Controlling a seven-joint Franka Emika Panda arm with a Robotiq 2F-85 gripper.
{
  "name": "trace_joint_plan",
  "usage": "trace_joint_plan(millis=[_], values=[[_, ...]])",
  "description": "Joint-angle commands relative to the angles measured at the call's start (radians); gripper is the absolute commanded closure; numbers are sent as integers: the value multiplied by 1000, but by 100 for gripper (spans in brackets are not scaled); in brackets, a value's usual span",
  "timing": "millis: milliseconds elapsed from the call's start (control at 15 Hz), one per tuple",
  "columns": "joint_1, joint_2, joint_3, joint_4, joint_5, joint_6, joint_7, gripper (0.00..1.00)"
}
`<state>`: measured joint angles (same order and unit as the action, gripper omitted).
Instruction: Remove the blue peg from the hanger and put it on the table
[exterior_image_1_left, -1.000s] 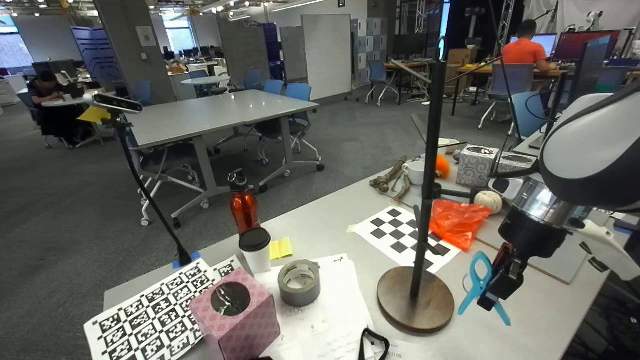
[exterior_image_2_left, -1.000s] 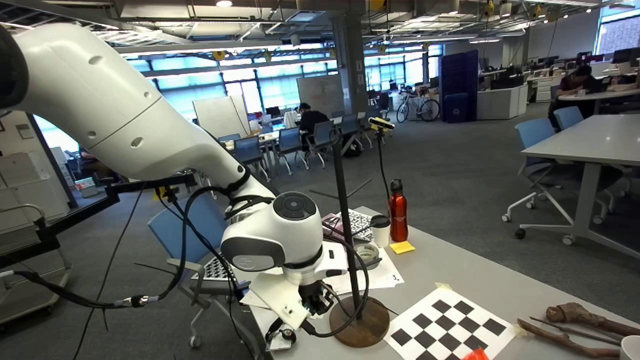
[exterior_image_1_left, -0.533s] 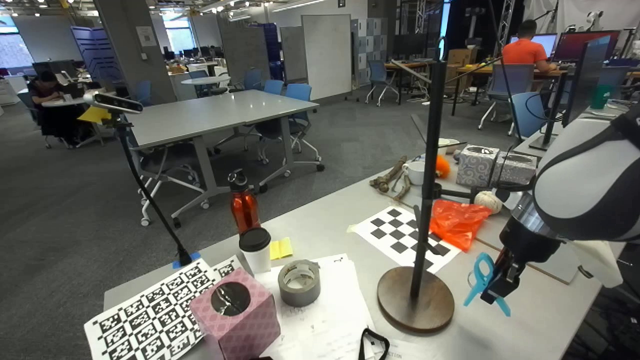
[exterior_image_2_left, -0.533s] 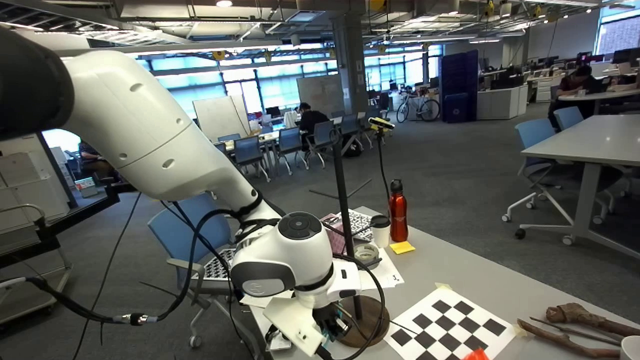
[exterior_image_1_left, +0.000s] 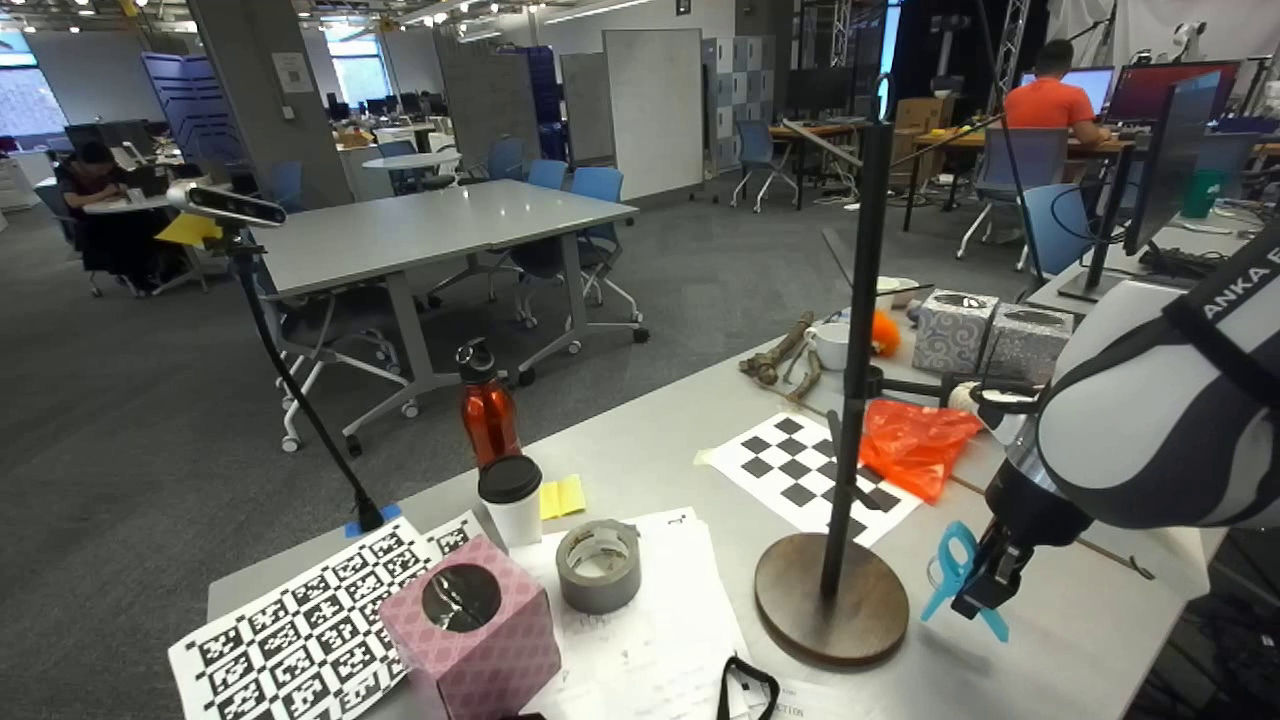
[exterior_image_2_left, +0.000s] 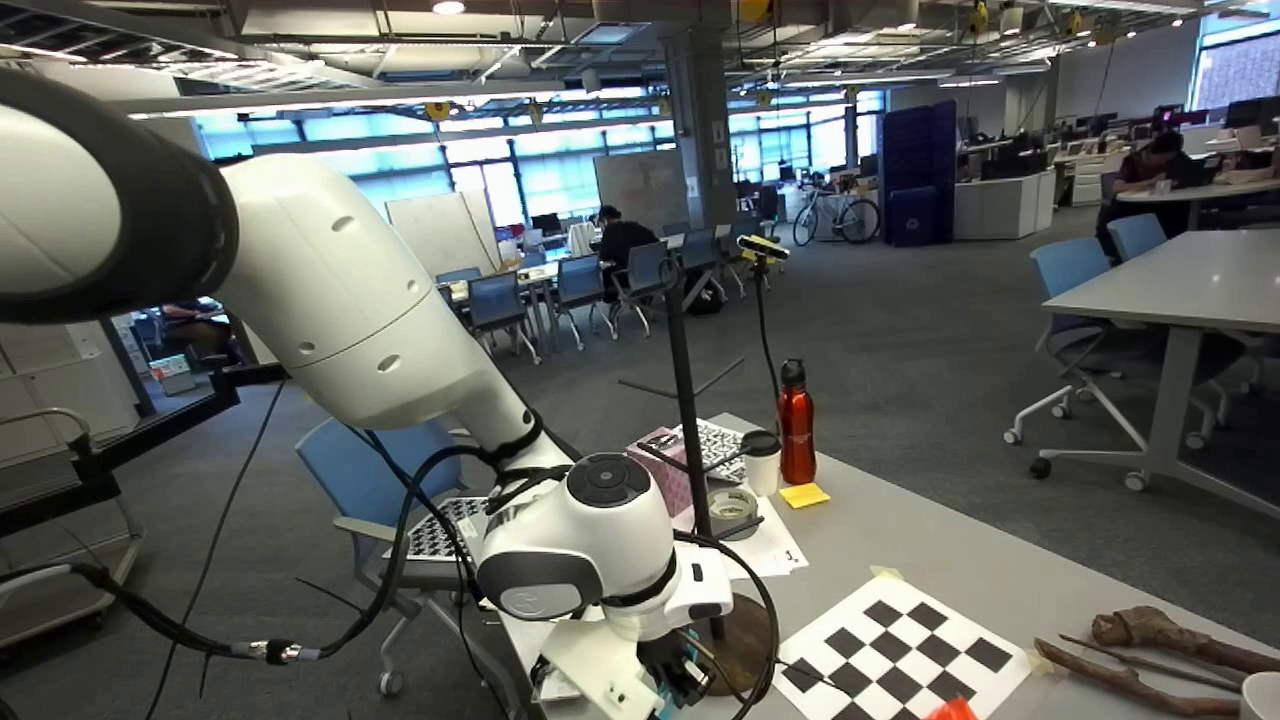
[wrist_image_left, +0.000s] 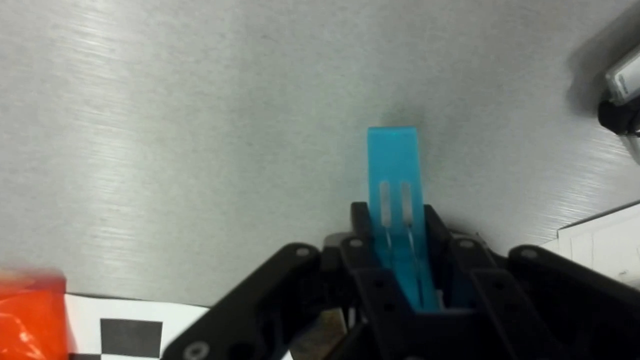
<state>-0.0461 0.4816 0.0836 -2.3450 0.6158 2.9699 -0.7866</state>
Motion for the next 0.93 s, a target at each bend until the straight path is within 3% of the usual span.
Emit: trace_joint_plan(millis=[0, 467, 867], values=[[32, 32, -26, 32, -14, 18, 35, 55], [55, 16, -58, 23, -16, 14, 38, 2], [88, -84, -83, -22, -28, -20, 46, 0]])
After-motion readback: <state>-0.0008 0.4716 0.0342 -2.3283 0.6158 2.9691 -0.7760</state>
